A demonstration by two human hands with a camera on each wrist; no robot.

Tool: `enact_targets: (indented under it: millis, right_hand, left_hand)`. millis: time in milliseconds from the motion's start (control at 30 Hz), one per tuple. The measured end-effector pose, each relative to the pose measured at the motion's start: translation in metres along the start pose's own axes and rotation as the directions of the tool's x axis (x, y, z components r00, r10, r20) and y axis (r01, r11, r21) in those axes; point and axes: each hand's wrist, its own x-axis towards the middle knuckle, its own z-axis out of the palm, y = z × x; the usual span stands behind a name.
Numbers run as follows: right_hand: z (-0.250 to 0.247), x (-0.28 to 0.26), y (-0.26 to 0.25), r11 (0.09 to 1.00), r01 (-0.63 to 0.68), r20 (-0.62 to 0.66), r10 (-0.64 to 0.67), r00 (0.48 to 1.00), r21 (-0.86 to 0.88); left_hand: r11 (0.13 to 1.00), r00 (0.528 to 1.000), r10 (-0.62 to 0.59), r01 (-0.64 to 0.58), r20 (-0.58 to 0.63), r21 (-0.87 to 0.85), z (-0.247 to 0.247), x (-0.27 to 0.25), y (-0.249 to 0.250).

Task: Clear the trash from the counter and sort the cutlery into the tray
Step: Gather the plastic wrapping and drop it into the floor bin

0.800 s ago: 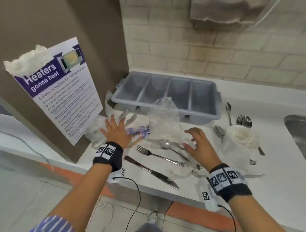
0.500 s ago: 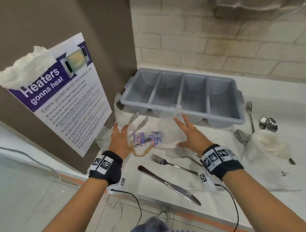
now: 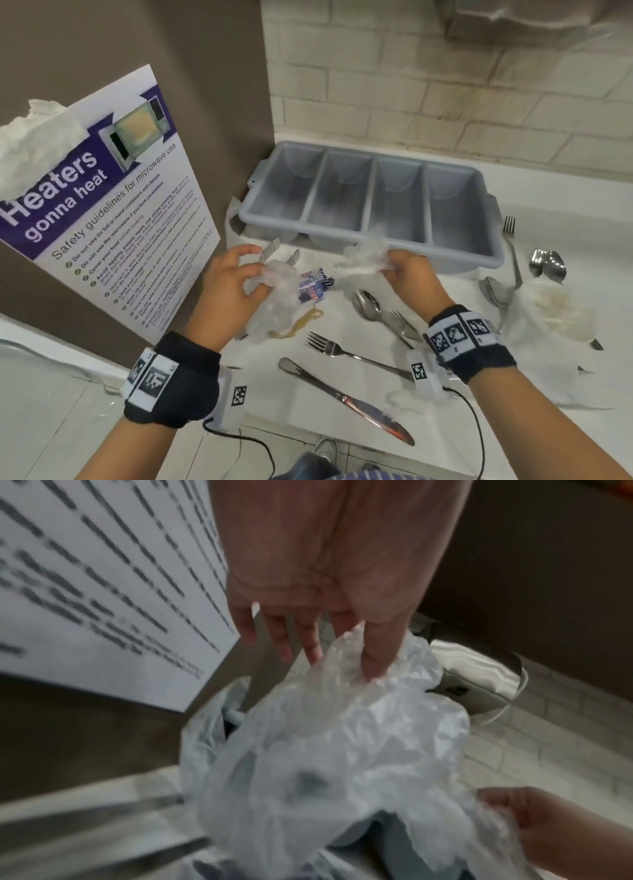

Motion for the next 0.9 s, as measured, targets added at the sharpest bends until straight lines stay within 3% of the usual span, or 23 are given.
enact_targets:
  millis: [67, 167, 300, 500, 633, 800, 900]
  right_hand:
    - [-0.019, -0.006, 0.001, 0.981, -0.040, -0.140, 0.068, 0.988, 0.192]
    - [-0.046, -0.020, 0.008, 0.856, -0.016, -0.268, 0.179, 0.947, 0.517]
    - [-0.058, -0.047, 0.026, 0.706, 0.001, -0.303, 0.302, 0.904, 0.708]
    - [-0.042, -0.079, 0.038, 0.643, -0.041, -0.252, 0.357, 0.899, 0.765]
    - [-0.033, -0.087, 0.042, 0.614, -0.048, -0.233, 0.370, 0.900, 0.788]
    - [-0.021, -0.089, 0.046, 0.628, -0.110, -0.191, 0.392, 0.900, 0.771]
    - [-0.018, -0.088, 0.044, 0.641, -0.134, -0.186, 0.407, 0.894, 0.756]
  left_hand:
    - [0.998, 0.985, 0.023, -0.012, 0.169, -0.064, 0.018, 0.009, 0.006]
    - [0.989, 0.906, 0.101, -0.137, 0.410, 0.058, 0.054, 0.019, 0.006]
    - [0.951, 0.815, -0.038, -0.147, 0.578, 0.270, 0.080, 0.025, -0.006]
    - [0.908, 0.860, -0.014, -0.203, 0.510, 0.368, 0.095, 0.013, -0.017]
    - [0.884, 0.848, -0.077, -0.185, 0.524, 0.429, 0.091, 0.006, -0.008]
    - [0.912, 0.826, -0.213, -0.023, 0.522, 0.409, 0.091, 0.009, -0.011]
    - [0.916, 0.831, -0.204, -0.024, 0.517, 0.400, 0.088, 0.016, -0.013]
